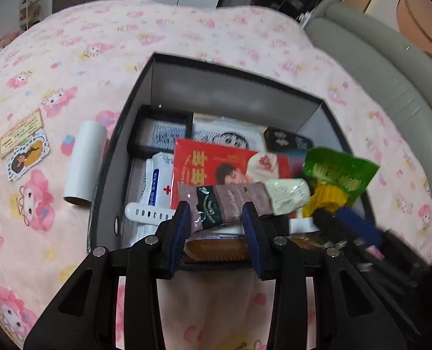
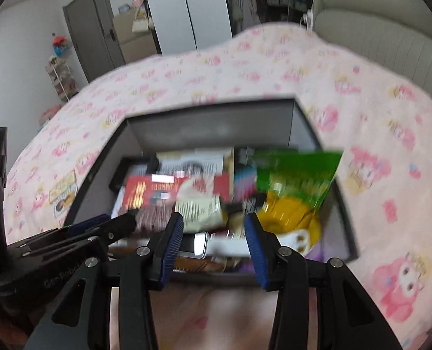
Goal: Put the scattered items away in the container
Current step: 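Lower the tube into the box with both grippers, then open both grippers and withdraw them from the box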
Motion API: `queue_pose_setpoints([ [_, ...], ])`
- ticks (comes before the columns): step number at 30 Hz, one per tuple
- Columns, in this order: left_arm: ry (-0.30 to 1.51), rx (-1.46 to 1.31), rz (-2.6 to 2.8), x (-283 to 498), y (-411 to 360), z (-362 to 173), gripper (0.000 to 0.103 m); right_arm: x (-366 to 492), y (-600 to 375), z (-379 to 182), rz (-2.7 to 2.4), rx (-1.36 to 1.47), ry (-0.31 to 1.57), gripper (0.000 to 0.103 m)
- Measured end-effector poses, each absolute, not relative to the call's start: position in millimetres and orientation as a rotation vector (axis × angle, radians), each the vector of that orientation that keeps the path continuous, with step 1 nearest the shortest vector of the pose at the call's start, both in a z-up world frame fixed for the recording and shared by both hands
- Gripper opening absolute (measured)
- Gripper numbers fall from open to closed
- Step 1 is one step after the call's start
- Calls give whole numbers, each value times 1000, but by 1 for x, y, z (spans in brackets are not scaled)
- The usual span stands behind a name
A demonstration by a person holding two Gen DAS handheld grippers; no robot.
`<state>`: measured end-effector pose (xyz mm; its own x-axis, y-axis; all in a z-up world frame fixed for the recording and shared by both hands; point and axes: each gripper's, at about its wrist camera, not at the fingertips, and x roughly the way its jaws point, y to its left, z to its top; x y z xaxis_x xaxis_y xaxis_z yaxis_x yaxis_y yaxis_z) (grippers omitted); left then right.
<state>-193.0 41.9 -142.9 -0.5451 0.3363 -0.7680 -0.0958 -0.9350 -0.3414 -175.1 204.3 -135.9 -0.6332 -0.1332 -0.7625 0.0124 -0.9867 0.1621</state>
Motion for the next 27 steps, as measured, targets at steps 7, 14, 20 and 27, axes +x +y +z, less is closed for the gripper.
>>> queue_pose_setpoints([
  [7,-340,-1222,2573,-153,31,-108,40,-133,212,-97,-2818,1161,-302,40],
  [14,-221,-1120,2602,-108,23,-75,44,-98,188,-73,-2797,1064,-311,40],
  [20,-215,-1051,2618,-76,0,-54,44,-72,168,-47,-2808,949,-274,40],
  [27,-191,-1042,2688,-47,-36,-52,44,-52,131,-42,-2753,914,-233,40],
])
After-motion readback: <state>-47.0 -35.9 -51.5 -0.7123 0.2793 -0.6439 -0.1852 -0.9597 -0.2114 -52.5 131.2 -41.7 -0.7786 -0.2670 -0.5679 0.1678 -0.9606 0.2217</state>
